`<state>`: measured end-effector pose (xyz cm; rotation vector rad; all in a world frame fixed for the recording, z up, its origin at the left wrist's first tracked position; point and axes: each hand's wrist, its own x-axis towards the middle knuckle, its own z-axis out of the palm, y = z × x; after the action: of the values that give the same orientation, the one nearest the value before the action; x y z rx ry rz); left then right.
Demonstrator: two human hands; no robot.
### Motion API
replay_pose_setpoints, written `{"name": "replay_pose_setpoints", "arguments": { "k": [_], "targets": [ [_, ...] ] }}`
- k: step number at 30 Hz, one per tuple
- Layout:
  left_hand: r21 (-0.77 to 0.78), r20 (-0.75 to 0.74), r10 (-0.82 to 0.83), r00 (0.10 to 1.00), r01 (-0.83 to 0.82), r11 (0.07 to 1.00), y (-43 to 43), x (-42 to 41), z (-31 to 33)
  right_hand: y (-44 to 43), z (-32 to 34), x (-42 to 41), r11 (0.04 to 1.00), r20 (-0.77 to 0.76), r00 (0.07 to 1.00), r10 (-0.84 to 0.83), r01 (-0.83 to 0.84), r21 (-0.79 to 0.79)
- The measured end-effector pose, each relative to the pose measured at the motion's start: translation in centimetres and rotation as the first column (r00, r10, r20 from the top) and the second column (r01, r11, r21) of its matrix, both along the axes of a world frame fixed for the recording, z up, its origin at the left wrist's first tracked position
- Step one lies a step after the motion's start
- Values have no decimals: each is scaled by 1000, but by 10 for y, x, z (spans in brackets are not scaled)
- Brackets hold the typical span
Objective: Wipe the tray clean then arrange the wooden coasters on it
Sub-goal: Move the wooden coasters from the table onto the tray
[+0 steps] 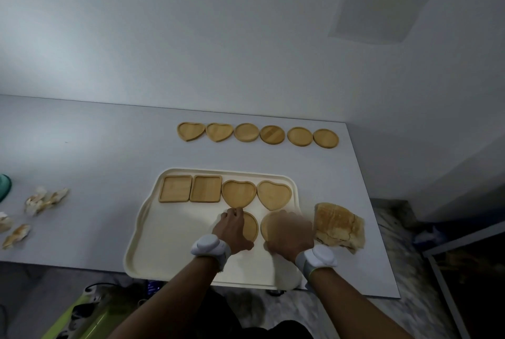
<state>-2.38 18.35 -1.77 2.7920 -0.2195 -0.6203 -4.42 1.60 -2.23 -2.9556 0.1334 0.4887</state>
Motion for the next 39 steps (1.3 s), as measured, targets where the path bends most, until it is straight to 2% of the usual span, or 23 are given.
{"name": "replay_pose_setpoints", "arguments": {
  "k": [8,17,22,39],
  "targets": [
    [-80,47,52,998,-49,996,15,26,17,0,18,19,1000,3,1000,13,-13,29],
    [-15,106,55,993,-54,998,49,77,40,25,37,73,994,61,992,107,-107,9],
    [-16,105,83,991,-81,997,74,114,45,52,45,116,994,63,993,101,-103,36],
    [27,51,138,989,-140,990,162,265,39,134,38,279,986,56,985,163,-160,-55]
  ]
}}
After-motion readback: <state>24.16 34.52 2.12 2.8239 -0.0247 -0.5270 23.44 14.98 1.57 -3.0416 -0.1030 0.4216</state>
